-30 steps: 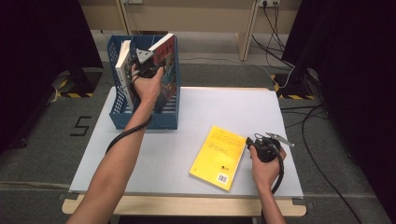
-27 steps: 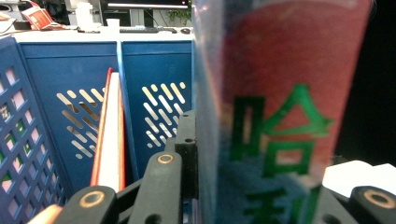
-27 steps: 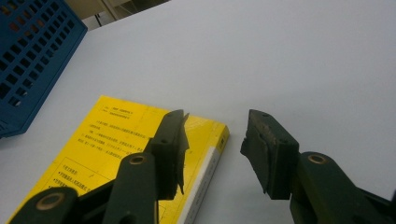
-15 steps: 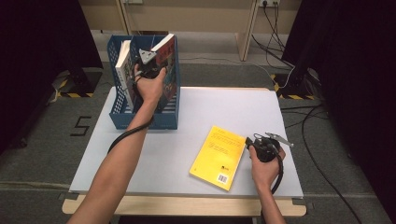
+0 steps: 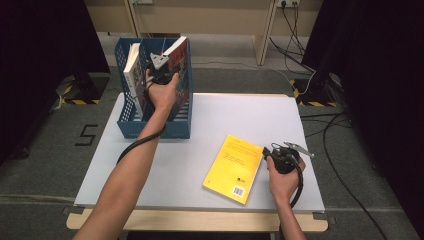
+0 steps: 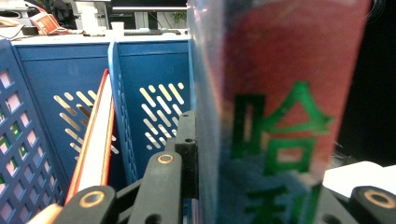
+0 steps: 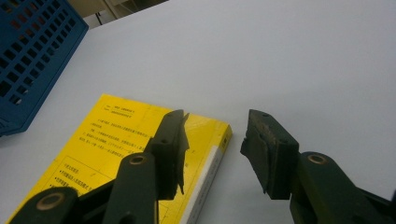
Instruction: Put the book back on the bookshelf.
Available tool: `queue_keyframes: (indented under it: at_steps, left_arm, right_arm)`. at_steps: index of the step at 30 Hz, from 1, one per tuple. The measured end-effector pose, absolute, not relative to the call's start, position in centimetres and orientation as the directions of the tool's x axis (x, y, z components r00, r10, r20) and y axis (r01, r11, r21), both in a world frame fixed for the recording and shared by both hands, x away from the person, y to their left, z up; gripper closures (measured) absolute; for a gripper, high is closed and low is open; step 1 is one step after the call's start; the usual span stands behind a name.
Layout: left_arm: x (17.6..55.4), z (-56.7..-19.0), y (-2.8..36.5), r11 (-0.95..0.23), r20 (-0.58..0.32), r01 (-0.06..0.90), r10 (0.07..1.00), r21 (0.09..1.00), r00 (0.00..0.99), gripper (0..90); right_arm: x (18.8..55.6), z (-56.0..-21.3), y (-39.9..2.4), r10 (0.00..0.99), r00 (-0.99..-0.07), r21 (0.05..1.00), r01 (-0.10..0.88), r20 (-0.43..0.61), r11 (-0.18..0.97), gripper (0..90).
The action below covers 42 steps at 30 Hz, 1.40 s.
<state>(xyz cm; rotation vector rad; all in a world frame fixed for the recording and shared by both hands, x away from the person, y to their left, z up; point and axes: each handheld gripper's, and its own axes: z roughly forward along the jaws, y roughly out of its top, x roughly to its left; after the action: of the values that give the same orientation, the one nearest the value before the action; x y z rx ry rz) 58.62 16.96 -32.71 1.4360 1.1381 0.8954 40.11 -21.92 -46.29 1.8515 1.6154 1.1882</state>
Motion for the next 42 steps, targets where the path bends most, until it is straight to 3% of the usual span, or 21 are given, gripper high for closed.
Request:
queue_keyframes:
  at_steps: [42]
  left_arm:
    - [58.4, -34.0, 15.9, -0.023, -0.014, 0.150, 0.970, 0.988, 0.243, 74.4]
  right_arm:
    - [40.0, -46.3, -21.7, 0.945, -0.043, 0.767, 0.598, 0.323, -0.234, 57.9]
